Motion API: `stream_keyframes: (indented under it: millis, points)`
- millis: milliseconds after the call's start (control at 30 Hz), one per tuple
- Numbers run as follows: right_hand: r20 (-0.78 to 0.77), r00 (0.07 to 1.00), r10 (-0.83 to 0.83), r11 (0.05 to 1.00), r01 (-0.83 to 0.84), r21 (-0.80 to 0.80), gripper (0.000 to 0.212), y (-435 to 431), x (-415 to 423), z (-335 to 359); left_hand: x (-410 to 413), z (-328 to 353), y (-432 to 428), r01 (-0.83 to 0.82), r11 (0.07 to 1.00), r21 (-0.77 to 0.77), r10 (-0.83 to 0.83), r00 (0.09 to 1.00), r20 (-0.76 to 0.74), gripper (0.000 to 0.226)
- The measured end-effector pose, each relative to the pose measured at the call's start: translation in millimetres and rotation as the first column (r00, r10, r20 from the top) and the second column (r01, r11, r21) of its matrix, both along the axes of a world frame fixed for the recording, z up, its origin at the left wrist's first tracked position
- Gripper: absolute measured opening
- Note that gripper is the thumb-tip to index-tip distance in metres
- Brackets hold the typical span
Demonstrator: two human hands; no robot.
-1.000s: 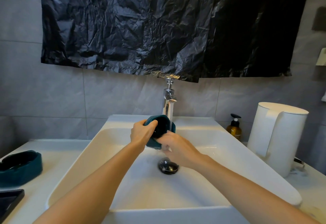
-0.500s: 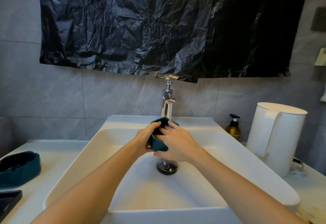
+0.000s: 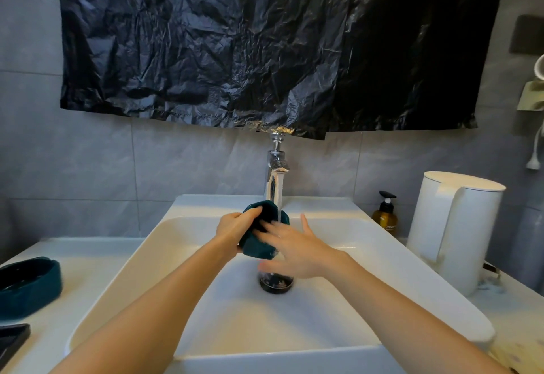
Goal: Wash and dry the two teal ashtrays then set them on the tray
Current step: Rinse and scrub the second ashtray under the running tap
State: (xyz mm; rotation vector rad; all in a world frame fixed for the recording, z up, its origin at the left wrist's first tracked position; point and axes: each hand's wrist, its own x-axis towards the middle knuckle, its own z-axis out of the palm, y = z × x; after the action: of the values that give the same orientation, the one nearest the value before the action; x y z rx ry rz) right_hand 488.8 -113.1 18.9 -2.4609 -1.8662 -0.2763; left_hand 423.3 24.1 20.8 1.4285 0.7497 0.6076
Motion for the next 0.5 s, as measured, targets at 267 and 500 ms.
stream_keyframes:
  millis: [267, 500]
  points:
    - [0.081, 0.996, 0.025, 0.983, -0.039, 0.178, 0.031, 10.5, -9.9, -6.1, 2.1, -1.0, 7.3, -0.143, 0.930, 0.339, 0.150, 0.989, 0.007, 0.030]
    - [0.393, 0.919, 0.039, 0.990, -0.088, 0.107, 0.023, 2.3, 7.3, -2.4, -0.5, -0.4, 5.8, -0.079, 0.921, 0.382, 0.107, 0.993, -0.051, 0.027]
